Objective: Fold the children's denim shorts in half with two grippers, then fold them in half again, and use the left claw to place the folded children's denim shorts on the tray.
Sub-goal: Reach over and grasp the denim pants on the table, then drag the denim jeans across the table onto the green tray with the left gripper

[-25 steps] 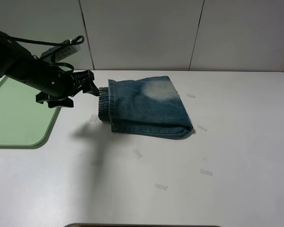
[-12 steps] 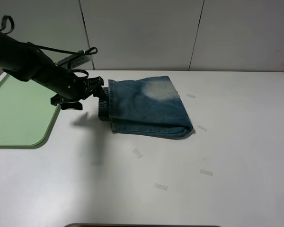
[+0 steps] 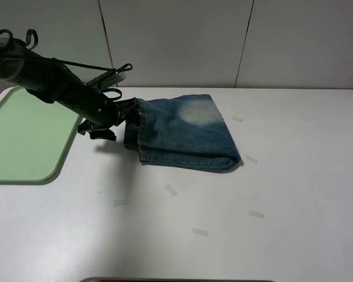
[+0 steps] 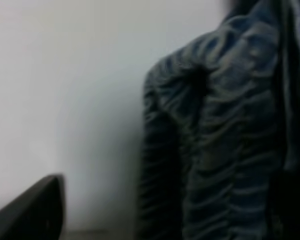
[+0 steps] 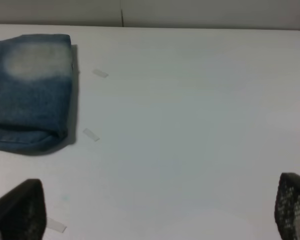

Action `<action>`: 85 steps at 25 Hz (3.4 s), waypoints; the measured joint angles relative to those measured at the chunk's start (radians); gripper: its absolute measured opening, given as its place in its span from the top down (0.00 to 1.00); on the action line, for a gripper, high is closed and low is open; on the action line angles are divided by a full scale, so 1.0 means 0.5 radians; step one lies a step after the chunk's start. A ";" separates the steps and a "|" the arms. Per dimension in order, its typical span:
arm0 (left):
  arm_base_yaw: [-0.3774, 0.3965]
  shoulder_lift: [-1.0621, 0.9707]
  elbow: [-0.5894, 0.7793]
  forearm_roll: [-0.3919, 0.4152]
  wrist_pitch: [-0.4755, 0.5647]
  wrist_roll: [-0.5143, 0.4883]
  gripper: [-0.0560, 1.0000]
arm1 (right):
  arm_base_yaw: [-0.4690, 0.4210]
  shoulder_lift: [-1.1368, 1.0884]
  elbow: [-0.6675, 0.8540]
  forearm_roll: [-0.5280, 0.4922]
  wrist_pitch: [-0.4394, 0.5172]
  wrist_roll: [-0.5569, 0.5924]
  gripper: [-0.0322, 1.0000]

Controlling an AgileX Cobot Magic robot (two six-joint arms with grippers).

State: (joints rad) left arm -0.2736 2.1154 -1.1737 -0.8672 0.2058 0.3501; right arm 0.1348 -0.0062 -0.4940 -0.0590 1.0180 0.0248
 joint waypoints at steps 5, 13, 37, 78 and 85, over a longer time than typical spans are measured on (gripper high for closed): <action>-0.016 0.004 -0.034 -0.014 0.055 0.014 0.18 | 0.000 0.000 0.000 0.000 0.000 0.000 0.30; -0.013 -0.138 -0.036 -0.005 0.152 0.104 0.19 | 0.000 0.000 0.000 0.000 0.000 0.000 0.30; 0.034 -0.160 0.009 0.040 0.072 0.119 0.19 | 0.000 0.000 0.000 0.000 0.000 0.000 0.30; -0.198 0.169 -0.173 -0.028 -0.157 0.108 0.71 | 0.000 0.000 0.000 0.000 0.000 0.000 0.30; -0.198 0.141 -0.198 0.058 -0.083 0.145 0.72 | 0.000 0.000 0.000 0.000 0.000 0.000 0.30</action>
State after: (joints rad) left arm -0.3724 2.1857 -1.2727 -0.8380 0.1642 0.4224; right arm 0.1348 -0.0062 -0.4940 -0.0590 1.0180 0.0248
